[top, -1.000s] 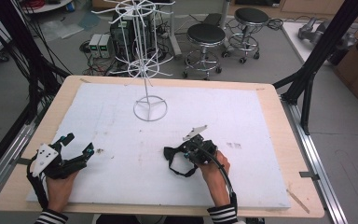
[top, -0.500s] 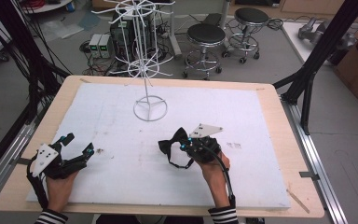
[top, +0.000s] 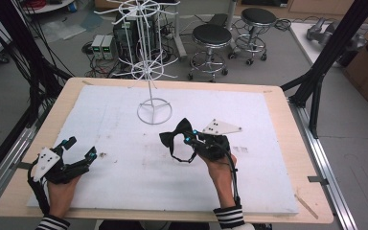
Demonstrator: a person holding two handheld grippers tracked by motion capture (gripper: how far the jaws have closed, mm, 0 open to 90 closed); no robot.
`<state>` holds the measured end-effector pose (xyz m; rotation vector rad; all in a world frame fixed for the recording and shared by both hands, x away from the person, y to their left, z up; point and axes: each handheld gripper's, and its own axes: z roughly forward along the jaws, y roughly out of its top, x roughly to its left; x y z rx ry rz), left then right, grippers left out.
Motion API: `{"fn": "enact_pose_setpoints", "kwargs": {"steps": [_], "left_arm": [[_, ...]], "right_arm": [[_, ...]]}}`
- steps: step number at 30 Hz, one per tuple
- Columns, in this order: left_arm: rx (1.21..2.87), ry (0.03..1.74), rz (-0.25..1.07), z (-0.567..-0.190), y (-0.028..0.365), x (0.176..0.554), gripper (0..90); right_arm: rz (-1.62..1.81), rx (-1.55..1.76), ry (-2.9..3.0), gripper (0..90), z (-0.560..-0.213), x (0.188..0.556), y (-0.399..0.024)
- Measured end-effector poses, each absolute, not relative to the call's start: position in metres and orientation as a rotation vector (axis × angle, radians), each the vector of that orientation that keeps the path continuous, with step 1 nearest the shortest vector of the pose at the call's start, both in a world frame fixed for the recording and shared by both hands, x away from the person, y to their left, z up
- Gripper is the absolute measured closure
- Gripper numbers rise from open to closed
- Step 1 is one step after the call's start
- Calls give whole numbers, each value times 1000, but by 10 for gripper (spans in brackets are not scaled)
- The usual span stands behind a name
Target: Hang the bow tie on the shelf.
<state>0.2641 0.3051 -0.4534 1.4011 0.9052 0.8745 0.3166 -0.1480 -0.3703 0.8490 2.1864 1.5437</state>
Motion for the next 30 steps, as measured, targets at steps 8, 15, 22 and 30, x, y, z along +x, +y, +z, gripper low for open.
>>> {"fn": "enact_pose_setpoints", "kwargs": {"steps": [8,15,22,30], "left_arm": [[1399,906,872,-453,305,264,167],[1400,907,872,-453,305,264,167],[1398,907,873,-453,305,264,167],[1402,905,873,-453,305,264,167]], "right_arm": [[1607,811,2138,852,-347,328,-137],[1646,792,2095,852,-326,341,-126],[1680,763,2073,852,-309,351,-116],[1679,749,2063,852,-293,362,-108]]}}
